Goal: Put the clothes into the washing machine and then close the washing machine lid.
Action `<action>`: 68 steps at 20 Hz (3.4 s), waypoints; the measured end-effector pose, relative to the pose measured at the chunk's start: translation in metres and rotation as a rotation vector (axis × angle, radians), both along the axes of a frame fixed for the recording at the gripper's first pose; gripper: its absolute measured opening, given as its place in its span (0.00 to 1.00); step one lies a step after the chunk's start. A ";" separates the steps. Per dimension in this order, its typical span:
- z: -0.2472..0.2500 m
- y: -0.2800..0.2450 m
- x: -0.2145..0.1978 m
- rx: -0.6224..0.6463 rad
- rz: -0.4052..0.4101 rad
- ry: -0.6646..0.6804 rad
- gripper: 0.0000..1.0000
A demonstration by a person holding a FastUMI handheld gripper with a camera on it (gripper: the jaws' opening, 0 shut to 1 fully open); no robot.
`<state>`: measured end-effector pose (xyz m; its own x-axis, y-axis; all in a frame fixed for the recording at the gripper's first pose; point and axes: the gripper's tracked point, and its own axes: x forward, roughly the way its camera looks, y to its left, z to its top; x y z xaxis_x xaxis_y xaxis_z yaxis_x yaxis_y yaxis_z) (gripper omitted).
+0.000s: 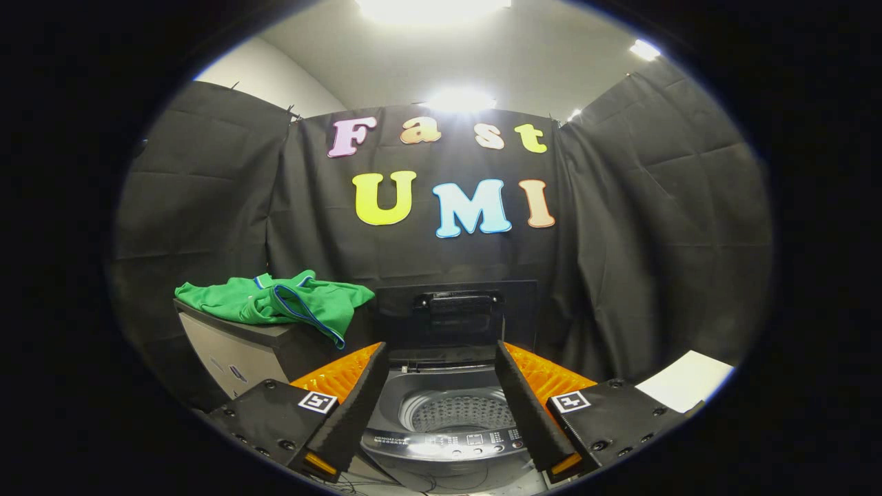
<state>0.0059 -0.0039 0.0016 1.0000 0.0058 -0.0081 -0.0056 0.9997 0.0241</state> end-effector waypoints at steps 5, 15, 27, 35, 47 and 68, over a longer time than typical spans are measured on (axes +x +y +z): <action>0.002 0.000 0.005 -0.009 0.003 0.002 0.97; 0.054 0.036 0.033 0.001 0.076 -0.012 0.97; 0.127 0.145 0.084 0.014 0.272 0.014 0.97; 0.127 0.230 0.107 -0.016 0.360 0.105 0.97; 0.075 0.331 0.138 -0.067 0.446 0.322 0.97; 0.010 0.382 0.155 -0.148 0.463 0.510 0.95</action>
